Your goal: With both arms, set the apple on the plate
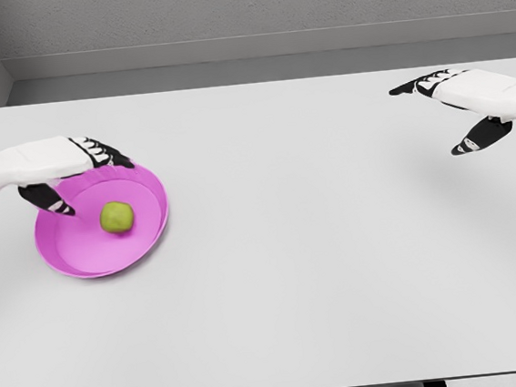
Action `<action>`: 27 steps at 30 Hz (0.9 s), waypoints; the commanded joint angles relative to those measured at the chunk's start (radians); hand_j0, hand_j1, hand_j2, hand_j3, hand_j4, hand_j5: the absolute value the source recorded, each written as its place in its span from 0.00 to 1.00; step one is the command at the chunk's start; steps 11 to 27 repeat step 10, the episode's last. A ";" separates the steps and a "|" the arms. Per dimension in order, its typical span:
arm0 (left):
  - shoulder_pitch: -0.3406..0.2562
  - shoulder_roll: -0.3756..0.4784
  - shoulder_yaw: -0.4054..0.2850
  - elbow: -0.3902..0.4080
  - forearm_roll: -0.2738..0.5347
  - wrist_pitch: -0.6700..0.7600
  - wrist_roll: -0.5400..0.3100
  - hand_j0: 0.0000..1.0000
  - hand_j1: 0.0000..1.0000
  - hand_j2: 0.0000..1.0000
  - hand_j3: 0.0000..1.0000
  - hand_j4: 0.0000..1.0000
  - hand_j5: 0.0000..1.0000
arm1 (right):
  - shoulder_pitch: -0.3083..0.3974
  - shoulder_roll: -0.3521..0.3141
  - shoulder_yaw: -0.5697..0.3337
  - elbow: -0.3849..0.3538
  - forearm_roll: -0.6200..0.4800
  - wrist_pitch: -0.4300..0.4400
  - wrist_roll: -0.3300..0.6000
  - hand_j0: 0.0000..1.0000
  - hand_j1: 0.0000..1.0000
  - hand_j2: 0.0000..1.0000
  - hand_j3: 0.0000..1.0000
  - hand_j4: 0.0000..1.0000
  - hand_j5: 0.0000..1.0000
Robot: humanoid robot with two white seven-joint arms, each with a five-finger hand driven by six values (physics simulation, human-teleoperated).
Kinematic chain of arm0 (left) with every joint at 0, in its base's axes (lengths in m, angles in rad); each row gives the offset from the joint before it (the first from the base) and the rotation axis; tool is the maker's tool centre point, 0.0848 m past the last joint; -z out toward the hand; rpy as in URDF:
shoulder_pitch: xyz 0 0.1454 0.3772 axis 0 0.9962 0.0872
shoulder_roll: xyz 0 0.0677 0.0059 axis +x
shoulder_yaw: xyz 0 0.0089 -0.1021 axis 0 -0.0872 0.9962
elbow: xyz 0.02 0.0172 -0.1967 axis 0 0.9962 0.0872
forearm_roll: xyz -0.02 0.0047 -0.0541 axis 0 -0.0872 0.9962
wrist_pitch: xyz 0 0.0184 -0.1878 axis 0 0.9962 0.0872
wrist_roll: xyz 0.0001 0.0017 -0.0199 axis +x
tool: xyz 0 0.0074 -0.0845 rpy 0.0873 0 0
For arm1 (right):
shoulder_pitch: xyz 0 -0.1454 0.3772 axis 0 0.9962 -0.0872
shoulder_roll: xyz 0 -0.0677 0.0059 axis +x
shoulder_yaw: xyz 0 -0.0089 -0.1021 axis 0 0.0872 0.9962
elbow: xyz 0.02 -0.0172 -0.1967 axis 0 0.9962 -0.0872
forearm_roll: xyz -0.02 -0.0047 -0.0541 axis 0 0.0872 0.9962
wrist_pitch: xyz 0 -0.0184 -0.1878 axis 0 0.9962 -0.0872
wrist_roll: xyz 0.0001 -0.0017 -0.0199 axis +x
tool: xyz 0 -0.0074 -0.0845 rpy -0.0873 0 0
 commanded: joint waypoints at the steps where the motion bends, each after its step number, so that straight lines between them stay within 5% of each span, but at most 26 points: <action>1: 0.003 0.007 0.045 0.048 0.066 0.003 0.001 1.00 1.00 1.00 1.00 1.00 1.00 | 0.000 -0.001 0.000 0.000 -0.002 0.001 0.000 1.00 1.00 1.00 1.00 1.00 1.00; 27: 0.006 0.007 0.055 0.045 0.066 0.003 0.003 1.00 1.00 1.00 1.00 1.00 1.00 | 0.000 -0.001 -0.002 -0.001 -0.002 0.001 0.000 1.00 1.00 1.00 1.00 1.00 1.00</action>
